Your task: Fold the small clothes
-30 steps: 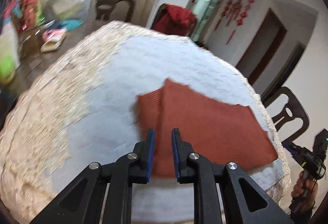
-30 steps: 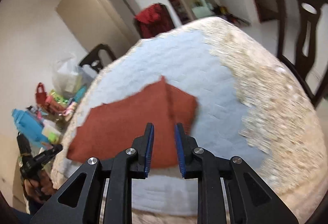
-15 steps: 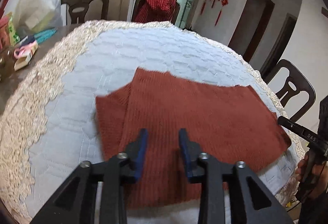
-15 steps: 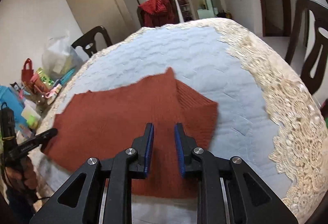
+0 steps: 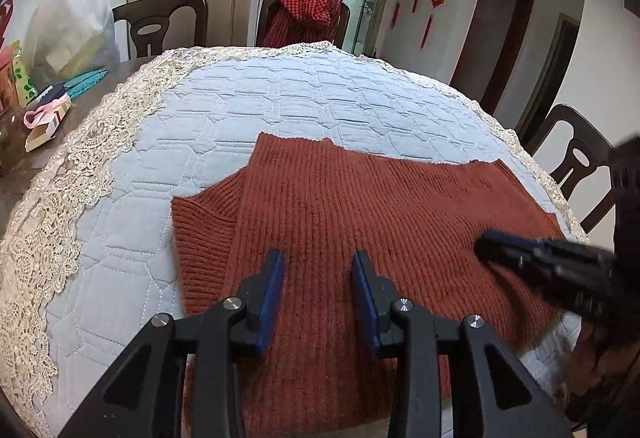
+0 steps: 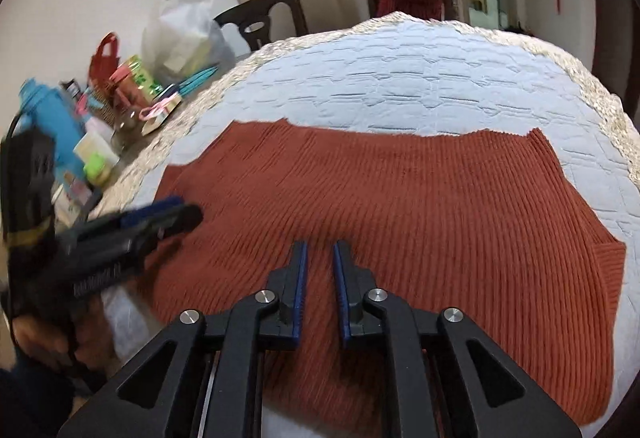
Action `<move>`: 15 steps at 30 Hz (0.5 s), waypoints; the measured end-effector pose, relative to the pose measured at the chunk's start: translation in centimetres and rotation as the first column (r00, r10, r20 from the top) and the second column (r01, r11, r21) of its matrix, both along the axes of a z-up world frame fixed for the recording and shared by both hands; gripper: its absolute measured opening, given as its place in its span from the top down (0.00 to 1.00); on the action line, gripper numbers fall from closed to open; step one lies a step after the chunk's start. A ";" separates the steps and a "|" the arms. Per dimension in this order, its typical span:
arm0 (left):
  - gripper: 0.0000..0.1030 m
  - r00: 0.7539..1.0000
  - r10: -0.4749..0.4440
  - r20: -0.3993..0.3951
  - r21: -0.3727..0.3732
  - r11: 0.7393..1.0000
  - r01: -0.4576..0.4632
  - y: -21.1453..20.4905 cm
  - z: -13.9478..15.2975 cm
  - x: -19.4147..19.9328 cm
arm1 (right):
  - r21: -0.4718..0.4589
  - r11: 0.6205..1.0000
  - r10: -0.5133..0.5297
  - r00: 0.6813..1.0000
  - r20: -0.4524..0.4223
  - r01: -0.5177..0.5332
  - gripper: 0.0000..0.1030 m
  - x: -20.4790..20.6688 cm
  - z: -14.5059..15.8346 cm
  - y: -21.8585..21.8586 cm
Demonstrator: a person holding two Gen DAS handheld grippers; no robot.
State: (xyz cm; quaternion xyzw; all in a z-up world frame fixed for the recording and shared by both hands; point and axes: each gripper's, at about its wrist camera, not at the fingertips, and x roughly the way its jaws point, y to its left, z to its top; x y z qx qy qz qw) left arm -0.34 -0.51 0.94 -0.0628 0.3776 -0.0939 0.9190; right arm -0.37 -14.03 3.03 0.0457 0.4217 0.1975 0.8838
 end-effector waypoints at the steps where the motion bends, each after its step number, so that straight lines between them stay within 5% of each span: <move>1: 0.62 1.000 -0.003 -0.001 -0.003 1.000 0.003 0.0 0.0 0.0 | -0.005 1.000 -0.010 1.000 -0.002 0.010 0.88 0.3 0.2 -0.1; 6: 0.59 1.000 -0.013 -0.006 -0.031 0.999 0.013 0.2 -0.1 0.1 | -0.076 0.997 -0.025 1.000 -0.015 0.024 0.89 1.8 0.3 1.1; 15: 0.57 1.000 -0.022 -0.006 -0.062 0.998 0.021 0.3 -0.2 -0.1 | -0.048 0.997 -0.059 0.998 -0.020 0.058 0.92 3.5 0.0 0.7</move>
